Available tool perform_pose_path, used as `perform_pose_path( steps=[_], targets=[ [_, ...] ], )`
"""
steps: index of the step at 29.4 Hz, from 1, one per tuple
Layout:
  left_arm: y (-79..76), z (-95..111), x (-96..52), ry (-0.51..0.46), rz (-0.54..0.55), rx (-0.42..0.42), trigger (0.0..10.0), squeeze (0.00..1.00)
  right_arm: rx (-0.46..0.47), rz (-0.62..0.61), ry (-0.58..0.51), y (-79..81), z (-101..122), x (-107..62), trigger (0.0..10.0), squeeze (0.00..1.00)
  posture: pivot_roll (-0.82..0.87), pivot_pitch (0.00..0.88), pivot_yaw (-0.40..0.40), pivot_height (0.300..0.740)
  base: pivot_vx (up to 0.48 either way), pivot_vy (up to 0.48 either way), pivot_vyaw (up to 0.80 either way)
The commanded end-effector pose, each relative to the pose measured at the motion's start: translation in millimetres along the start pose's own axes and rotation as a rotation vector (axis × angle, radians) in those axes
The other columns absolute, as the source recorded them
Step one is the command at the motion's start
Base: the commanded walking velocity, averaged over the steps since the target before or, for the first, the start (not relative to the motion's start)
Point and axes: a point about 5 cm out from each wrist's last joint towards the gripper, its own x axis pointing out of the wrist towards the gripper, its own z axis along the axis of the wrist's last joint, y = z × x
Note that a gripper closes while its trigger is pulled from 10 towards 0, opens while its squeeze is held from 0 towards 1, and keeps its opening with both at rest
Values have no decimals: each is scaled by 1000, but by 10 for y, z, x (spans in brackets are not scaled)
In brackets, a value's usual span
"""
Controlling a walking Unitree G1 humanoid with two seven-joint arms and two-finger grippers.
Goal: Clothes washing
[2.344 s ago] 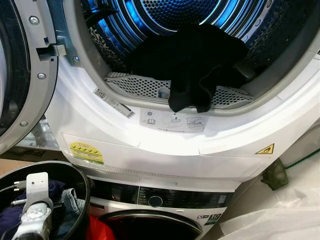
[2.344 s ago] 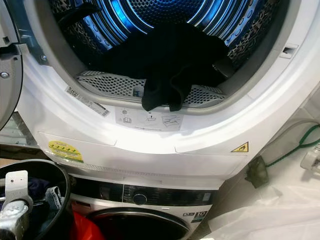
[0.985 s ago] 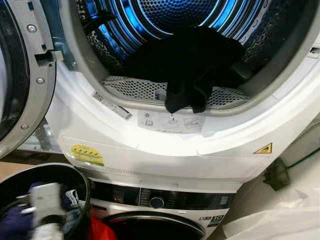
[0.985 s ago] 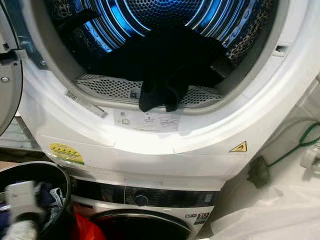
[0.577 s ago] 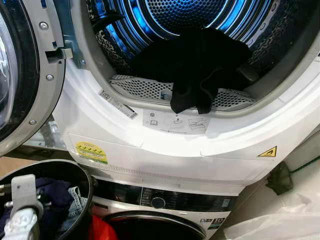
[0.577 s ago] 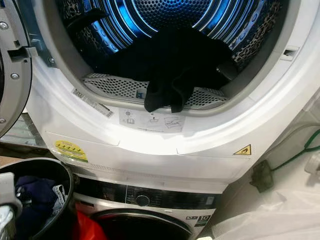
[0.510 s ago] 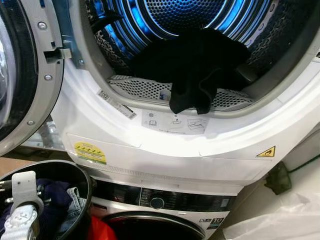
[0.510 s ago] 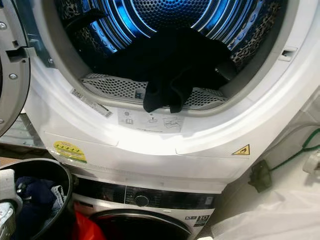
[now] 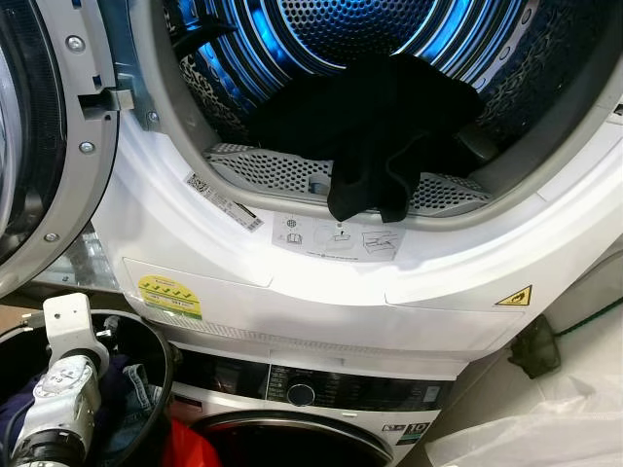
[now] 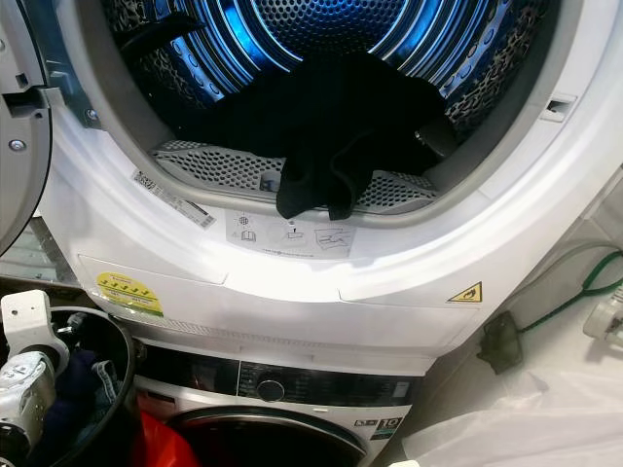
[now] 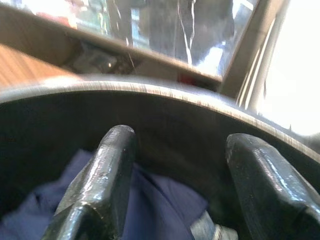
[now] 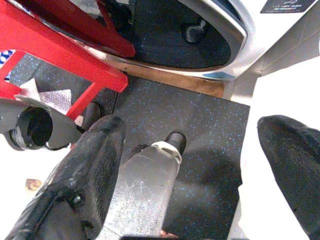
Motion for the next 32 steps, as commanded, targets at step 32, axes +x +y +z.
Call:
perform_pose_path(
  steps=[32],
  targets=[
    [270,-241,-43,126,197,12,10000,1000,2,1,12,-37,-140,-57,10000,0,7,0,-118,740,0,0,0]
  ],
)
